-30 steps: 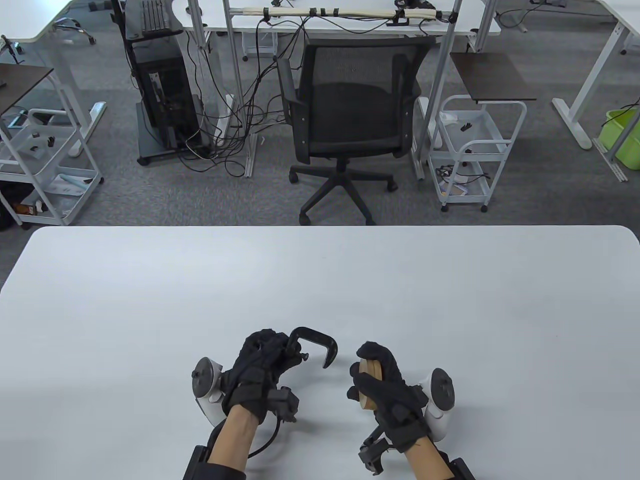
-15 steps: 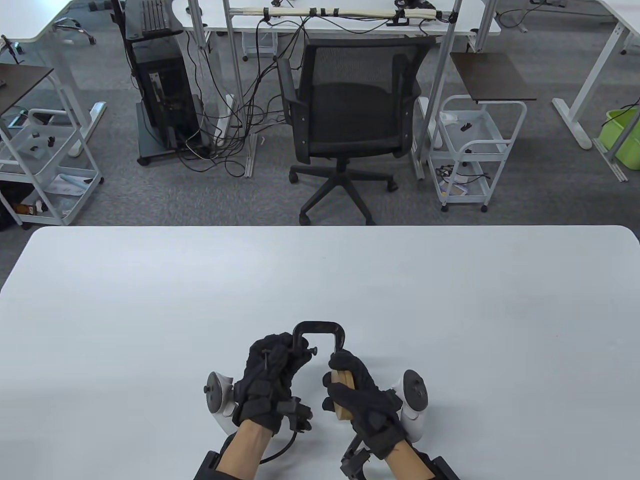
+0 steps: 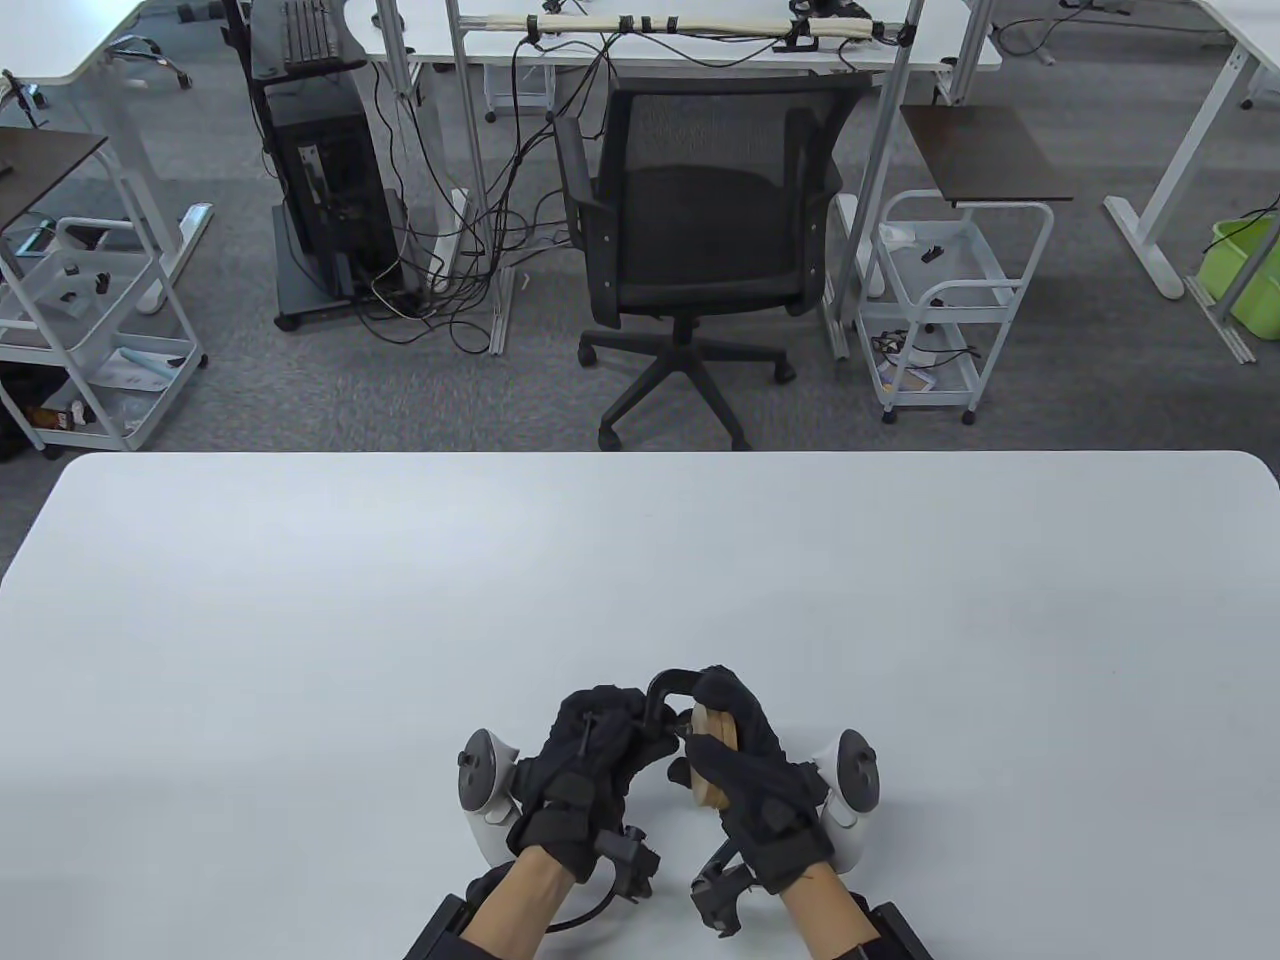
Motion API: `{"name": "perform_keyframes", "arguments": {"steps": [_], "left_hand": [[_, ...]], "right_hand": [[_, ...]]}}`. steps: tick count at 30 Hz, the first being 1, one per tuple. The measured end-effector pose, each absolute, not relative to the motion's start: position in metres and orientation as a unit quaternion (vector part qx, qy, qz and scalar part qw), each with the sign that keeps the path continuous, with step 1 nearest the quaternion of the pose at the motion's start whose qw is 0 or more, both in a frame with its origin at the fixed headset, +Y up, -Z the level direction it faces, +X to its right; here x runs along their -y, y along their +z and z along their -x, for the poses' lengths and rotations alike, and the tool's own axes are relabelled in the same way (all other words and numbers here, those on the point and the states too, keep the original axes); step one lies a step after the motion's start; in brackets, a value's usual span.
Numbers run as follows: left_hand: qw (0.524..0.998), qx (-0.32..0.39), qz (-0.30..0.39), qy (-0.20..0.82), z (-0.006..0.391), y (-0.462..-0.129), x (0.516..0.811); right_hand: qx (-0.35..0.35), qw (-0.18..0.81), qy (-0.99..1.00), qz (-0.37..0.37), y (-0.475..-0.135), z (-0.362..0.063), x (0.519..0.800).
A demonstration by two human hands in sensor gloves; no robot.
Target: Screw the clamp shut
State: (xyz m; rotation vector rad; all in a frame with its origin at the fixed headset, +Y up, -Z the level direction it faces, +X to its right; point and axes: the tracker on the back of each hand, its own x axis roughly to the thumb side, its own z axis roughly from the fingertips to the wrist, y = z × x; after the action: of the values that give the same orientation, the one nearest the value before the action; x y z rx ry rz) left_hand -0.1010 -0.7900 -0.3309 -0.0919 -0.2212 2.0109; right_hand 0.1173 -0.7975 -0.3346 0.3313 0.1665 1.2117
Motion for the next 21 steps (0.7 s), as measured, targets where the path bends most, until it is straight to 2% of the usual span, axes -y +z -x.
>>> {"name": "perform_keyframes", "arguments": {"steps": [4,7,9,11,13,17,21], "left_hand": [[0.570,0.117,0.018,0.813,0.101,-0.334,0.785],[0.578,0.121,0.018,0.807,0.102,-0.336,0.785],[0.597,0.161,0.036,0.785,0.105,-0.338,0.782],[0.640,0.196,0.087,0.738,0.114,-0.338,0.777],[0.689,0.207,0.088,0.689,0.127,-0.337,0.772],[0.762,0.149,0.058,0.627,0.156,-0.333,0.769],[0.772,0.093,-0.034,0.627,0.167,-0.328,0.781]], "right_hand": [[-0.104,0.822,0.536,-0.160,-0.340,-0.120,0.800],[-0.098,0.818,0.545,-0.156,-0.342,-0.123,0.798],[-0.096,0.824,0.536,-0.156,-0.342,-0.125,0.795],[-0.079,0.832,0.530,-0.142,-0.341,-0.127,0.791],[-0.068,0.827,0.543,-0.128,-0.340,-0.129,0.790],[-0.070,0.819,0.558,-0.111,-0.340,-0.130,0.794],[-0.070,0.806,0.577,-0.108,-0.338,-0.127,0.796]]}}
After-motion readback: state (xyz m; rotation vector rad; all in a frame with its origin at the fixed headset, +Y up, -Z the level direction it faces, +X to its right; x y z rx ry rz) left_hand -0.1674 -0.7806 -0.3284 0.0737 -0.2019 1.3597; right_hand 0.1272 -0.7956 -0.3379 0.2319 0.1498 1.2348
